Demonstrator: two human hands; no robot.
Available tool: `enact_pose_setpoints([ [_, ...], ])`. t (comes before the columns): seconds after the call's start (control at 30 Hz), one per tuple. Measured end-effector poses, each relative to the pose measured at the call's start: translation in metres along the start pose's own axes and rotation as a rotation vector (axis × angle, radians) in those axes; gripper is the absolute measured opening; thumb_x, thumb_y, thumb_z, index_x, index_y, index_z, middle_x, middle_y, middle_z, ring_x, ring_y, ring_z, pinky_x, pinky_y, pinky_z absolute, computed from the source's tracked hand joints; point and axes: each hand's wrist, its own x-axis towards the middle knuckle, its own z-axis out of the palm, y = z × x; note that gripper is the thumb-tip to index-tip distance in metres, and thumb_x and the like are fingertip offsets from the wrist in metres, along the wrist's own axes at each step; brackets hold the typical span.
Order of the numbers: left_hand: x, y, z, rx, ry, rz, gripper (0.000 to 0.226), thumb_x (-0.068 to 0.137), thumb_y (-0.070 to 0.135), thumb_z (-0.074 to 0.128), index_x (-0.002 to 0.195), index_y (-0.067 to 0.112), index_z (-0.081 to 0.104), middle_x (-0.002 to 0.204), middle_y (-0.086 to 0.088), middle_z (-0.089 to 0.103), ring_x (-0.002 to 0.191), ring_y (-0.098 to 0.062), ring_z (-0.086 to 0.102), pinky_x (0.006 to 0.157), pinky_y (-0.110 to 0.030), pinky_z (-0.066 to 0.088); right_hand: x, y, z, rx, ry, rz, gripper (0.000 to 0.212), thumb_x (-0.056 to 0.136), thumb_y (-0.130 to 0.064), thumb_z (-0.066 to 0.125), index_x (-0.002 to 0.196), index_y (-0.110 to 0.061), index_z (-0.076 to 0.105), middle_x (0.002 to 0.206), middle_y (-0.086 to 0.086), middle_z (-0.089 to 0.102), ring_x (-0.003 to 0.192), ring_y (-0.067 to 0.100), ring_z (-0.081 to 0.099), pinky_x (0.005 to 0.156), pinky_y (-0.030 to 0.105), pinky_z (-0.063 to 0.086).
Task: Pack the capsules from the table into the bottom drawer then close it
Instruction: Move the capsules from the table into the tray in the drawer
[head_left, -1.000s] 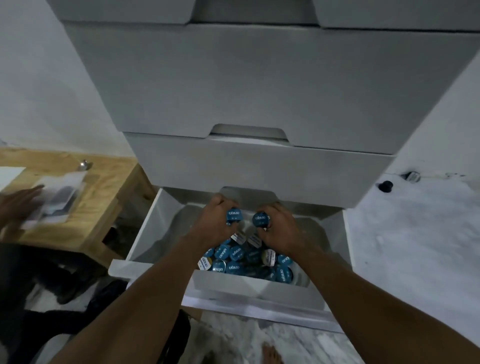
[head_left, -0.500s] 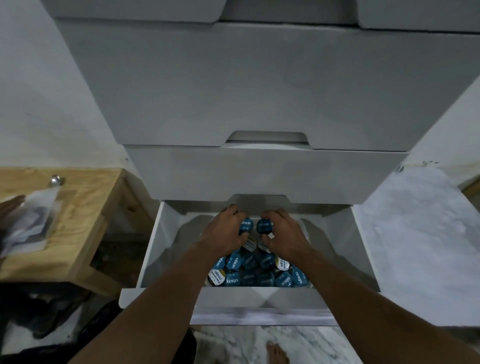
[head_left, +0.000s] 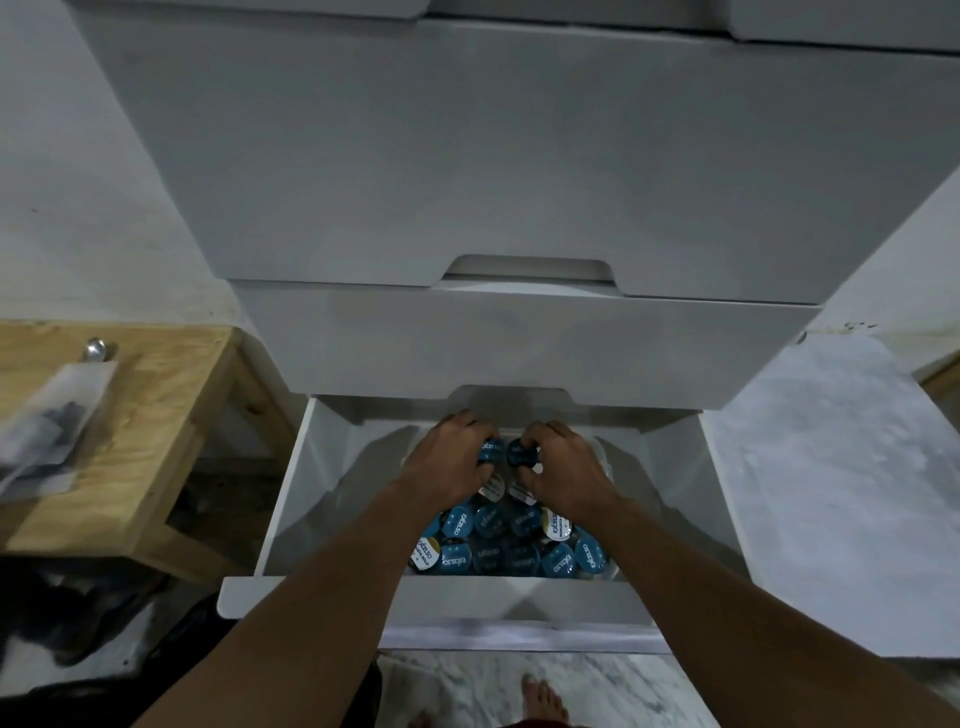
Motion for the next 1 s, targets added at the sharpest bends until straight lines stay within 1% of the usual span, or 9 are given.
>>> enact_pose_setpoints([
  [0.1,0.002,0.002,0.0,0.002,0.002,-0.011,0.04,0.08,0.019,0.067,0.12,0.017,0.059,0.119,-0.005,0.055,0.11,-0.023,0.053,0.089,-0.03,0.044,0.001,0.001,0.0,-0.009,0.0,-0.006,0.023,0.078,-0.01,0.066,0.1,-0.009,0.062,0.103,0.01,0.06,0.091,0.027,0.06,0.073,0.023,0.041],
  [0.2,0.003,0.005,0.001,0.004,0.006,-0.02,0.041,0.08,0.018,0.067,0.12,0.017,0.058,0.121,-0.004,0.055,0.111,-0.023,0.053,0.091,-0.032,0.045,0.002,0.001,0.0,-0.006,-0.005,-0.001,0.022,0.078,-0.01,0.065,0.1,-0.009,0.061,0.103,0.011,0.06,0.093,0.028,0.059,0.076,0.027,0.045],
  [0.4,0.005,0.01,0.007,0.006,-0.005,-0.017,0.04,0.079,0.016,0.067,0.118,0.018,0.059,0.118,-0.005,0.056,0.109,-0.023,0.054,0.091,-0.033,0.047,0.0,0.006,-0.002,0.004,-0.019,0.014,0.023,0.078,-0.011,0.066,0.101,-0.009,0.062,0.103,0.01,0.06,0.093,0.026,0.059,0.075,0.024,0.042],
  [0.57,0.004,0.007,0.009,0.039,-0.024,-0.056,0.04,0.08,0.021,0.068,0.12,0.02,0.059,0.119,-0.003,0.056,0.11,-0.024,0.054,0.09,-0.035,0.048,0.001,0.006,-0.001,0.006,-0.025,0.011,0.021,0.081,-0.011,0.064,0.102,-0.007,0.063,0.104,0.011,0.06,0.094,0.028,0.058,0.075,0.022,0.038],
  [0.7,0.006,0.004,0.007,0.057,-0.03,-0.044,0.037,0.081,0.022,0.068,0.117,0.018,0.061,0.117,-0.005,0.056,0.107,-0.023,0.055,0.089,-0.035,0.047,0.002,0.005,0.001,-0.025,-0.024,-0.004,0.023,0.082,-0.011,0.063,0.104,-0.005,0.065,0.107,0.014,0.06,0.096,0.031,0.06,0.08,0.029,0.046],
  [0.8,0.006,0.002,0.006,0.062,-0.053,-0.029,0.033,0.083,0.026,0.067,0.116,0.02,0.063,0.117,-0.004,0.055,0.107,-0.023,0.055,0.09,-0.035,0.047,0.001,0.006,0.0,-0.038,-0.028,-0.013,0.023,0.084,-0.016,0.062,0.105,-0.009,0.068,0.11,0.012,0.06,0.097,0.03,0.061,0.086,0.032,0.048],
  [0.87,0.005,0.001,0.006,0.058,-0.056,-0.019,0.03,0.087,0.028,0.063,0.116,0.022,0.065,0.117,-0.004,0.055,0.107,-0.023,0.055,0.09,-0.034,0.047,0.0,0.007,-0.002,-0.046,-0.019,-0.015,0.02,0.087,-0.019,0.06,0.103,-0.011,0.07,0.111,0.011,0.059,0.096,0.029,0.062,0.086,0.032,0.048],
  [1.0,0.004,-0.002,0.004,0.065,-0.054,-0.008,0.028,0.091,0.018,0.058,0.118,0.019,0.066,0.117,-0.007,0.058,0.106,-0.024,0.056,0.091,-0.034,0.048,-0.001,0.01,-0.002,-0.05,-0.025,0.009,0.02,0.089,-0.015,0.058,0.105,-0.013,0.069,0.112,0.011,0.058,0.098,0.029,0.061,0.088,0.03,0.047],
])
